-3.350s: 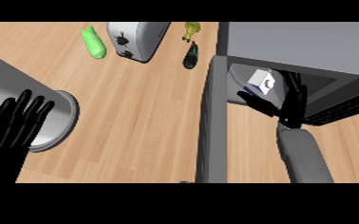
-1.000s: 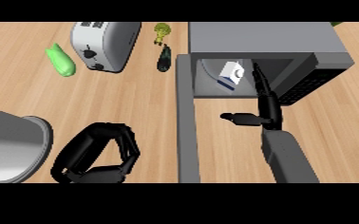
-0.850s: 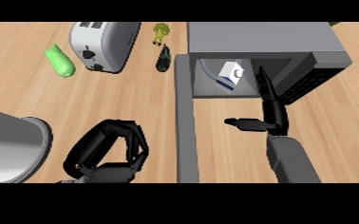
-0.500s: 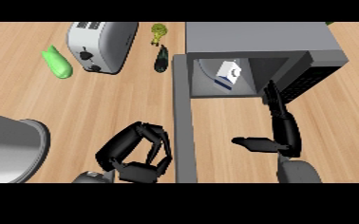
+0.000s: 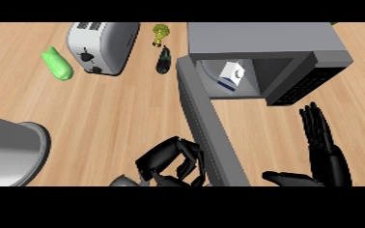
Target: Pick up the milk, place it into the microwave and close the microwave
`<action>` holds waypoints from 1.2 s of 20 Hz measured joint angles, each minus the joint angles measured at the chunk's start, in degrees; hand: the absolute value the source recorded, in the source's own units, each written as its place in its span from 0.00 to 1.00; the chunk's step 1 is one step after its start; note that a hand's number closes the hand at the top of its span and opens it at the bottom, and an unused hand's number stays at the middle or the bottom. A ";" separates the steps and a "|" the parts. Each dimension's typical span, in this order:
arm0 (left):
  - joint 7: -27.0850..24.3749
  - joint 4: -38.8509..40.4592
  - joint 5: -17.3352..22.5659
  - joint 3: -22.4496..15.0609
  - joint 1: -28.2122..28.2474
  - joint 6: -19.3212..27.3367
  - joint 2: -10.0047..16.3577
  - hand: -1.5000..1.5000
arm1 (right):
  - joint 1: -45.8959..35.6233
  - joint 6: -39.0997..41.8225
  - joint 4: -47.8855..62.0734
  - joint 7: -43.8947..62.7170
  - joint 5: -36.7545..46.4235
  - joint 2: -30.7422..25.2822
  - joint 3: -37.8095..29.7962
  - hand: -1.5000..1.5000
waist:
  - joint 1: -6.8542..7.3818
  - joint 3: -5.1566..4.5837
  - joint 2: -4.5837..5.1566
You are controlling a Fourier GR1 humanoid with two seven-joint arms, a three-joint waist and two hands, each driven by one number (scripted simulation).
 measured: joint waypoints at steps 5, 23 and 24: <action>-0.93 7.69 2.61 -10.60 -5.74 10.85 -0.04 1.00 | 4.12 1.64 -9.08 3.44 -3.13 -1.39 -1.31 0.00 | -0.50 -0.02 0.12; -3.87 15.43 30.20 -28.16 -24.71 46.45 0.27 1.00 | 3.82 14.34 -21.02 11.42 -16.34 -8.95 -2.39 0.00 | -5.90 -0.18 1.37; -4.42 15.65 31.23 -28.20 -25.65 47.18 0.23 1.00 | 3.48 15.03 -21.51 11.88 -16.88 -9.47 -2.20 0.00 | -6.41 -0.20 1.48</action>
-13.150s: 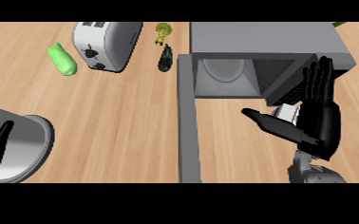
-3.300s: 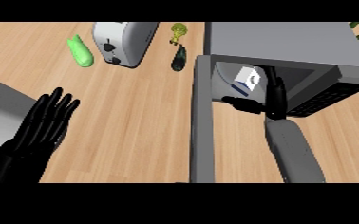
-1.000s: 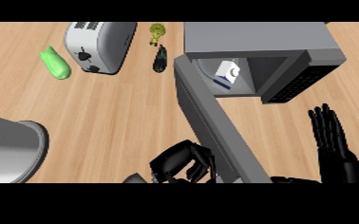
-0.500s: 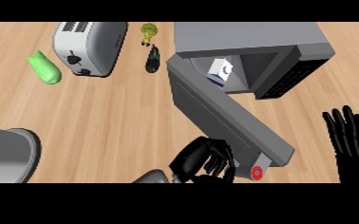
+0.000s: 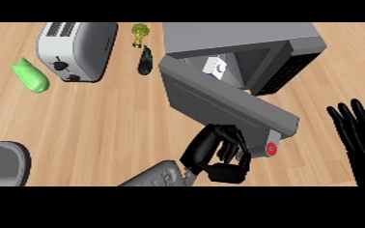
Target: Pick up the milk, place it into the microwave and close the microwave
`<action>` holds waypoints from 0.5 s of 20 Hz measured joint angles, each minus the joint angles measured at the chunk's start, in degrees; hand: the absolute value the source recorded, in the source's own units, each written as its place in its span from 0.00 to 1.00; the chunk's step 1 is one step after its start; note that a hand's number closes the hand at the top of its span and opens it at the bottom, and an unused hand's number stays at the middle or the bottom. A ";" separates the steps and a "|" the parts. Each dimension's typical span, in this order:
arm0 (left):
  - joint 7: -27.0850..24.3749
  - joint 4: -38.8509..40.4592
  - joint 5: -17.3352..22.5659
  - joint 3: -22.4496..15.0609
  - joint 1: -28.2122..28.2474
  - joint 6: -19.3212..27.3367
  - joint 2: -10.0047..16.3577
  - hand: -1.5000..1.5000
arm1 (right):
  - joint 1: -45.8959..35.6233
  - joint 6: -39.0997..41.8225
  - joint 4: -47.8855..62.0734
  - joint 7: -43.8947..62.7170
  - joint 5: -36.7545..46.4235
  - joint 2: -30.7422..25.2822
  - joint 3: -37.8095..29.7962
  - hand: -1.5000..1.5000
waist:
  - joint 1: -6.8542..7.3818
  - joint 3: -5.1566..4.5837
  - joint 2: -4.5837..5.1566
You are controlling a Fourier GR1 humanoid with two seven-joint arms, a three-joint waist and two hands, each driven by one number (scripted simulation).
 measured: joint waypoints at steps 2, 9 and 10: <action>-0.63 0.69 2.00 0.20 -2.06 1.47 -0.07 1.00 | -0.38 0.92 -1.23 0.98 -1.10 -0.52 0.57 0.00 | -1.03 -0.02 0.15; -0.45 4.85 9.21 2.96 -9.31 5.10 -0.35 1.00 | -1.16 3.16 -4.89 3.63 -4.99 -2.37 0.98 0.00 | -4.38 0.00 0.85; -0.17 5.66 10.16 3.49 -10.45 5.35 -0.38 1.00 | -1.43 3.24 -5.30 4.07 -5.58 -2.61 0.89 0.00 | -4.80 0.00 0.99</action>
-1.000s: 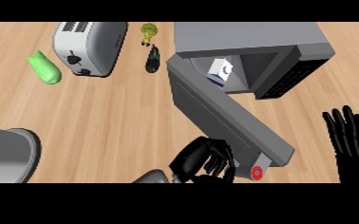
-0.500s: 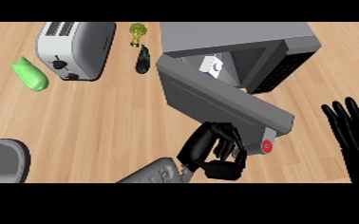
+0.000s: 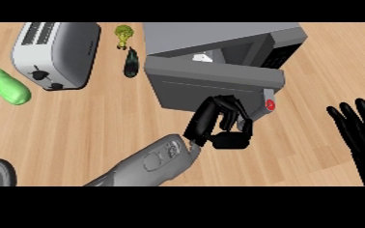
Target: Pick up the milk, place it into the microwave and close the microwave
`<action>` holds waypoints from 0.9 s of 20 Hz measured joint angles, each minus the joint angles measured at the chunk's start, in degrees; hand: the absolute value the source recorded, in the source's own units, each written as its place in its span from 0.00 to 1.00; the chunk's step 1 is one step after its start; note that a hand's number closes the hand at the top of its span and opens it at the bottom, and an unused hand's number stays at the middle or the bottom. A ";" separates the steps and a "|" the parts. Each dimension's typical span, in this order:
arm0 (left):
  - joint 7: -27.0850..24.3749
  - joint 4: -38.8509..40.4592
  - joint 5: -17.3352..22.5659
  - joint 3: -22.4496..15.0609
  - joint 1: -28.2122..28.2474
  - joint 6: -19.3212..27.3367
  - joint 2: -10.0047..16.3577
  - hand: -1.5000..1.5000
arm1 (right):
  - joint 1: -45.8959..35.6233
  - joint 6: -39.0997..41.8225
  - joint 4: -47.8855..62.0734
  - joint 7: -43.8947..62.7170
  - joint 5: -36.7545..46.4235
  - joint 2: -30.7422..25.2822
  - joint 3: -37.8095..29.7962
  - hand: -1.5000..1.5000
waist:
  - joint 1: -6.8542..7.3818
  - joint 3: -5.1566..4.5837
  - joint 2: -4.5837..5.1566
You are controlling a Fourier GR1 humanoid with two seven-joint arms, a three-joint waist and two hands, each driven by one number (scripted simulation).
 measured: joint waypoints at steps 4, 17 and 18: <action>-0.35 2.60 4.17 2.60 -3.13 0.70 -0.17 1.00 | -0.43 0.60 -1.43 1.28 -2.40 -0.51 0.12 0.00 | -1.57 -0.02 0.62; -8.68 6.44 14.87 8.67 -6.92 0.77 -0.18 1.00 | -2.27 1.09 -4.45 5.13 -7.72 -2.84 -0.61 0.00 | -4.52 -0.07 1.76; -9.37 6.54 15.33 8.68 -6.88 0.67 -0.18 1.00 | -2.44 1.10 -4.64 5.33 -8.00 -3.07 -0.80 0.00 | -4.62 -0.06 1.76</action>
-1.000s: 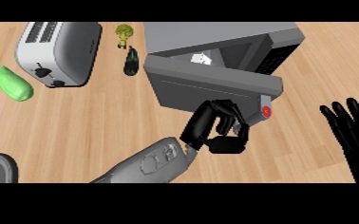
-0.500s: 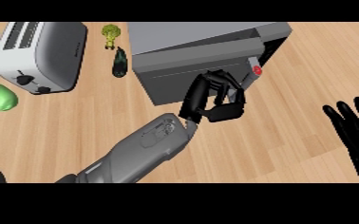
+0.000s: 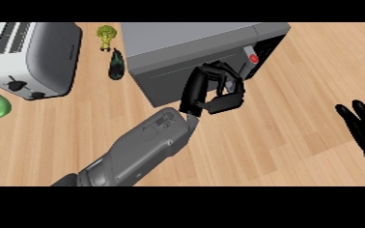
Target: Pick up the milk, place it into the microwave and close the microwave
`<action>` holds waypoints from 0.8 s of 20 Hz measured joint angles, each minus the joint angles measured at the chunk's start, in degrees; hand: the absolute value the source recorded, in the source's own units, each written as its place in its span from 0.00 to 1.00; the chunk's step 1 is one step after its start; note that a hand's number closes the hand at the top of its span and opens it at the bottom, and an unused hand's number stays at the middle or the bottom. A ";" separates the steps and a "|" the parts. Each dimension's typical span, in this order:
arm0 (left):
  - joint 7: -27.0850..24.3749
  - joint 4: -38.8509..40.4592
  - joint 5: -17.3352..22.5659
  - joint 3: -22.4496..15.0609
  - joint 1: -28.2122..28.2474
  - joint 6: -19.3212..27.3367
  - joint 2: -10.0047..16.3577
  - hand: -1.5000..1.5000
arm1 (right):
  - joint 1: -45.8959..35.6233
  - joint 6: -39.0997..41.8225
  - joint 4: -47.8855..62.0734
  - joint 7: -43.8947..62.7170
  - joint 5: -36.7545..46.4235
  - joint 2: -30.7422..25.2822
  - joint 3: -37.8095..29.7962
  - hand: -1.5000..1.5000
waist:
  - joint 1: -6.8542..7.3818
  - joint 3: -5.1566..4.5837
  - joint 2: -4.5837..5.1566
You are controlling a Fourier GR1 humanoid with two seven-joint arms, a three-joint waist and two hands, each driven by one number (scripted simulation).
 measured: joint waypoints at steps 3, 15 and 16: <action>-1.98 0.27 1.28 -0.05 0.06 -0.01 0.01 1.00 | -0.63 0.04 -0.40 0.63 -0.88 -0.58 -0.31 0.00 | -0.35 0.04 0.07; -8.00 1.52 5.02 -0.66 -0.08 -0.55 0.01 1.00 | -2.97 -0.44 -1.59 2.91 -4.34 -2.45 -1.76 0.00 | -1.06 0.15 0.25; -8.35 1.62 5.37 -0.67 -0.08 -0.54 0.01 1.00 | -3.06 -0.58 -1.64 3.09 -4.61 -2.57 -1.97 0.00 | -1.14 0.16 0.22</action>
